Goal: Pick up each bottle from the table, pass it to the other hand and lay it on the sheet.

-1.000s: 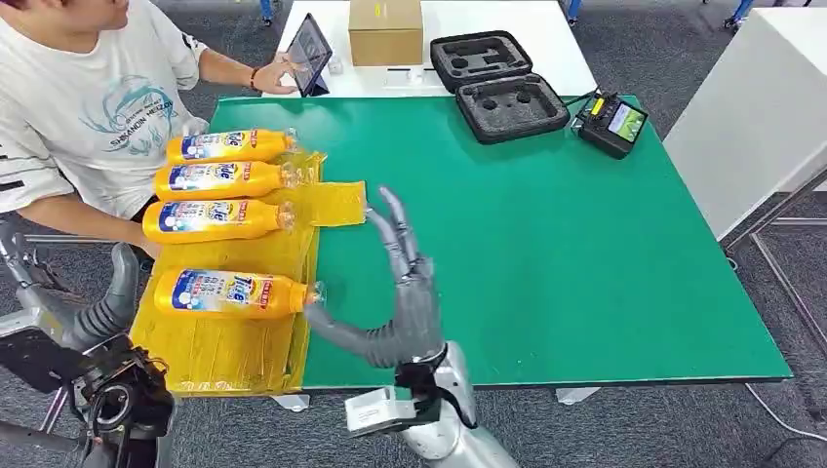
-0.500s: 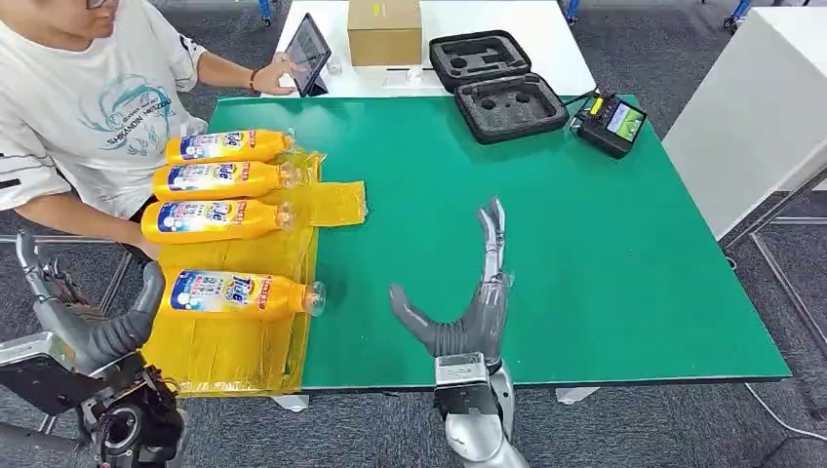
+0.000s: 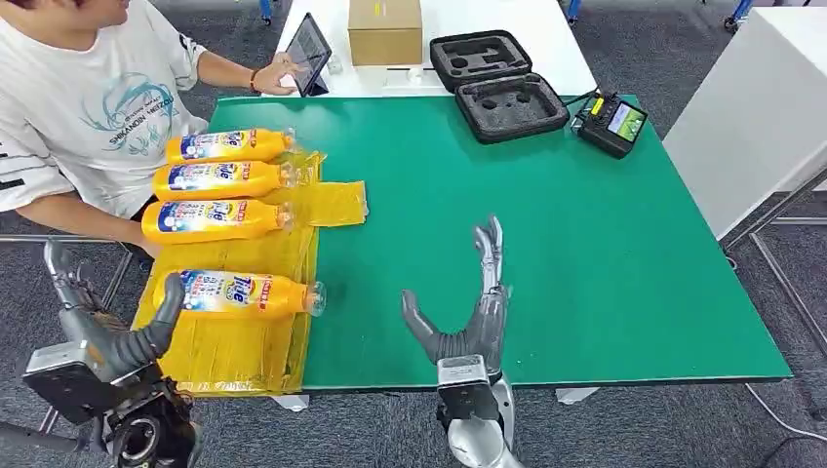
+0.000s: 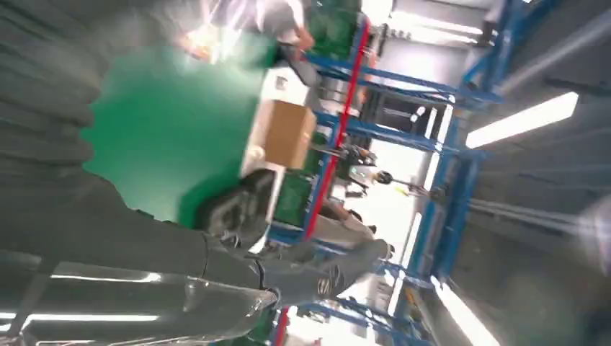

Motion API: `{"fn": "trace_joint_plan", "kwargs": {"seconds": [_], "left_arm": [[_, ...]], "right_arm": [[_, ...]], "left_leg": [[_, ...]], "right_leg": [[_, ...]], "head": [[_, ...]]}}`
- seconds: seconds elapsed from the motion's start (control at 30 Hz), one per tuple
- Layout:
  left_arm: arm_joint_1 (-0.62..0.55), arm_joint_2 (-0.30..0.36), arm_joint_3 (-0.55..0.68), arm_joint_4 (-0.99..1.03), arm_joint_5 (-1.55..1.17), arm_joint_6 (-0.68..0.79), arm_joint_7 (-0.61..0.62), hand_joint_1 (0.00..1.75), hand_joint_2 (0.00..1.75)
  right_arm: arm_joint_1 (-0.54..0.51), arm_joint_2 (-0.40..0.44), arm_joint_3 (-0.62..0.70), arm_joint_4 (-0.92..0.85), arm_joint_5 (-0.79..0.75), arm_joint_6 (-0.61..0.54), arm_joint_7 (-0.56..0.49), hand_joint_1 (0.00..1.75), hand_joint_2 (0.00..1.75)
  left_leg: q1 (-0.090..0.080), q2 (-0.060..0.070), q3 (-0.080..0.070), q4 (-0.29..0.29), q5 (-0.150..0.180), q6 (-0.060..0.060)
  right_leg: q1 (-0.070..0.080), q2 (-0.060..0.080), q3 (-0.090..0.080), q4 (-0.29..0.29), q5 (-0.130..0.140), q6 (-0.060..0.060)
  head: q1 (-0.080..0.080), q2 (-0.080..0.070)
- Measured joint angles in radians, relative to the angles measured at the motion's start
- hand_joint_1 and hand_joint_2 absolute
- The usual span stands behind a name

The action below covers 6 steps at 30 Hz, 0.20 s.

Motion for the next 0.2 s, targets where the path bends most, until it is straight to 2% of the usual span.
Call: {"fn": "trace_joint_plan", "kwargs": {"seconds": [0.03,0.07,0.1,0.2], "left_arm": [[0.009,0.001,-0.016,-0.003,-0.009,0.004,0.0,1.69,1.75],[0.018,0.002,-0.037,-0.005,-0.009,0.003,0.0,0.84,1.75],[0.03,0.004,-0.061,-0.005,0.006,-0.02,0.0,0.0,1.75],[0.054,0.006,-0.111,0.003,0.04,-0.102,0.0,0.0,1.75]], "right_arm": [[0.003,-0.003,0.004,0.006,0.0,0.0,0.0,1.75,1.75],[0.007,-0.007,0.008,0.012,-0.003,0.0,0.0,0.0,1.75],[0.011,-0.009,0.01,0.016,-0.013,0.0,0.0,0.0,1.75],[0.019,-0.018,0.021,0.033,-0.05,0.0,0.0,0.0,1.75]], "left_leg": [[0.0,0.0,0.0,0.0,0.0,0.0],[0.0,0.0,0.0,0.0,0.0,0.0],[0.0,0.0,0.0,0.0,-0.001,0.0],[0.0,0.0,0.0,0.0,-0.001,0.001]], "right_leg": [[0.0,0.0,0.0,0.0,0.0,0.0],[0.0,0.0,0.0,0.0,0.0,0.0],[0.0,0.0,0.0,0.0,0.0,0.0],[0.0,0.0,0.0,0.0,-0.001,0.0]], "head": [[0.0,0.0],[0.0,0.0],[0.0,0.0],[0.0,0.0]]}}
